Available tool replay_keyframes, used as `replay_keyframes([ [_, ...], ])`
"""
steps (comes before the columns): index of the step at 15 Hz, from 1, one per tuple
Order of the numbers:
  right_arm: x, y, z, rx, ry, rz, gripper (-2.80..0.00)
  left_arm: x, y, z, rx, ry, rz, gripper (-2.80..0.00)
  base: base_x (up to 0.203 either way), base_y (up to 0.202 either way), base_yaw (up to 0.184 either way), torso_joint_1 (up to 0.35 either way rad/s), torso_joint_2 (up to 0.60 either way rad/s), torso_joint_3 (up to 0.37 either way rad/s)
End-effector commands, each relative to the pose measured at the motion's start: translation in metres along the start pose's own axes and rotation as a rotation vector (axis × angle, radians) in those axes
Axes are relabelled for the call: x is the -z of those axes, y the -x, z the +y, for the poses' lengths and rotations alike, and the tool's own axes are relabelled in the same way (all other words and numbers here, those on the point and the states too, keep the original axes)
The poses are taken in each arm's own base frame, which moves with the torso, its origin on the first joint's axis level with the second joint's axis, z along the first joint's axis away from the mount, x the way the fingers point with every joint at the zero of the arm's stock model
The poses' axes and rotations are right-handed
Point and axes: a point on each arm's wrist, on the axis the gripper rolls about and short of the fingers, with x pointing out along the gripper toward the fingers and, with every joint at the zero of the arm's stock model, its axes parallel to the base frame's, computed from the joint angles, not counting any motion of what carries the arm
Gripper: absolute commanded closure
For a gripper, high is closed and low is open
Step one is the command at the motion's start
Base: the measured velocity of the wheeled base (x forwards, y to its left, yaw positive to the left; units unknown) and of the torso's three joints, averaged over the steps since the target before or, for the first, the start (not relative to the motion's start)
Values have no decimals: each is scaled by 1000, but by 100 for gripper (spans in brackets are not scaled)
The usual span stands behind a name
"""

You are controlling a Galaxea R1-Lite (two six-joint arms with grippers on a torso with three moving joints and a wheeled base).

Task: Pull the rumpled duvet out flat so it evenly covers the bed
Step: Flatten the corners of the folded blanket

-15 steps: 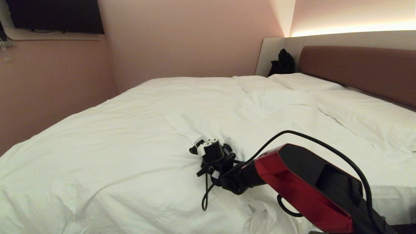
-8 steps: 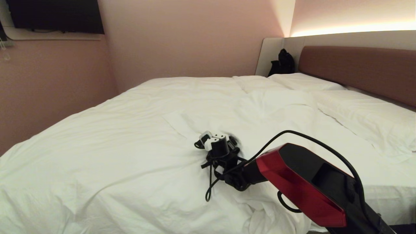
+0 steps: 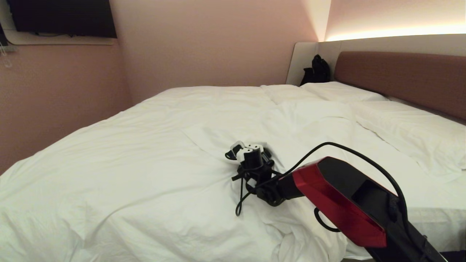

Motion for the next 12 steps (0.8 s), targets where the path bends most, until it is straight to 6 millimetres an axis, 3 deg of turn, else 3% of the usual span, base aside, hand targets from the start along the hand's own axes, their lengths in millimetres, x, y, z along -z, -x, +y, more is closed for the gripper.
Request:
replay_keyframes([
  [1,8,-8,-2,13,3,15,-280,0,0,0,0,0,0,0,0,0,0,0,0,0],
  [12,16,-17,-3,23,0,28,-280,0,0,0,0,0,0,0,0,0,0,0,0,0],
])
